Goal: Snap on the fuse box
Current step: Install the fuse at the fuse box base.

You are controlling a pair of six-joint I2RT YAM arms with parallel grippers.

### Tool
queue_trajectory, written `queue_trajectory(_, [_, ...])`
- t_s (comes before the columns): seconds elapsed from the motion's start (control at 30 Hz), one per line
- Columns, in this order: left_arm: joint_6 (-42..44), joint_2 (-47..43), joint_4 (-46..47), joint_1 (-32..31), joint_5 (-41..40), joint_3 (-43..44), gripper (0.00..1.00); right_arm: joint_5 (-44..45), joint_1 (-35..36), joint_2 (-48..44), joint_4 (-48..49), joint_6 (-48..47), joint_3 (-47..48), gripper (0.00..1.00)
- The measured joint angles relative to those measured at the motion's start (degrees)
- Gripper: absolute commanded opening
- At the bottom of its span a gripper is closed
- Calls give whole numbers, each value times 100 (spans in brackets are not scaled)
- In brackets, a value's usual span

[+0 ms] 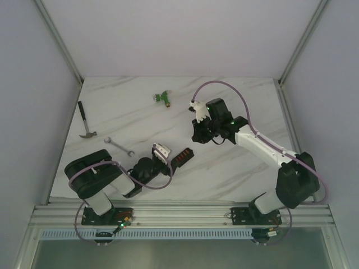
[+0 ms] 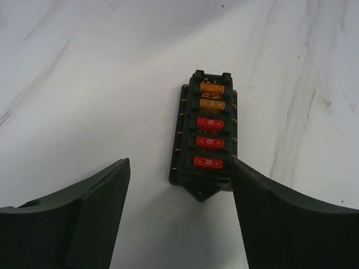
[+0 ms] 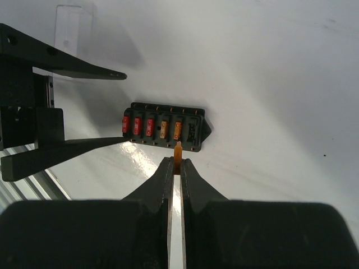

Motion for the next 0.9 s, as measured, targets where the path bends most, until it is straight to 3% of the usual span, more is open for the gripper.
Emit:
queue_trajectory(0.47, [133, 46, 188, 0, 354, -2, 80, 85, 186, 485, 28, 109, 2, 0])
queue_trajectory(0.9, [212, 470, 212, 76, 555, 197, 67, 345, 354, 761, 7, 109, 33, 0])
